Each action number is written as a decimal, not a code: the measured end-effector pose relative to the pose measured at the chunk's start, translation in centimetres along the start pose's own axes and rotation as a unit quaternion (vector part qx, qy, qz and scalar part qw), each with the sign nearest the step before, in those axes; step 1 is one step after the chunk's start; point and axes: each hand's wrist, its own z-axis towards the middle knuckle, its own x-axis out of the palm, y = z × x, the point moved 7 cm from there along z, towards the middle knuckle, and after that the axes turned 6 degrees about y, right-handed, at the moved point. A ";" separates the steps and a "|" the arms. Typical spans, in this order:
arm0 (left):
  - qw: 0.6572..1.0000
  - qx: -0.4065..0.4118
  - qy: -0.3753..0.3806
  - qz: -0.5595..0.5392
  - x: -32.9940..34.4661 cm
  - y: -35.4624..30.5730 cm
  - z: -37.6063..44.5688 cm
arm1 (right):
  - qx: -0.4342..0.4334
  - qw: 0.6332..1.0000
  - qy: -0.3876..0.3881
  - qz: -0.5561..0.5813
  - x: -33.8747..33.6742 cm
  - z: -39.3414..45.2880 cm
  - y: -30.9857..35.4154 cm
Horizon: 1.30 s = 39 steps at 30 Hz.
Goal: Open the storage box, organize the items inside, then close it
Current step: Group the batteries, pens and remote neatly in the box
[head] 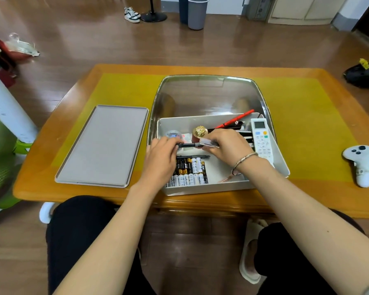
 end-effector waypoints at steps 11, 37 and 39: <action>0.993 -0.078 -0.027 0.086 -0.5 0.0 -0.8 | 0.012 0.996 0.046 -0.078 1.1 2.0 -1.1; 0.917 -0.123 0.361 0.116 7.4 0.0 -0.8 | 0.007 0.977 0.137 -0.165 6.3 4.8 -0.6; 0.916 -0.133 0.358 0.123 7.4 0.2 -0.4 | 0.005 0.975 0.145 -0.167 6.4 4.8 -0.6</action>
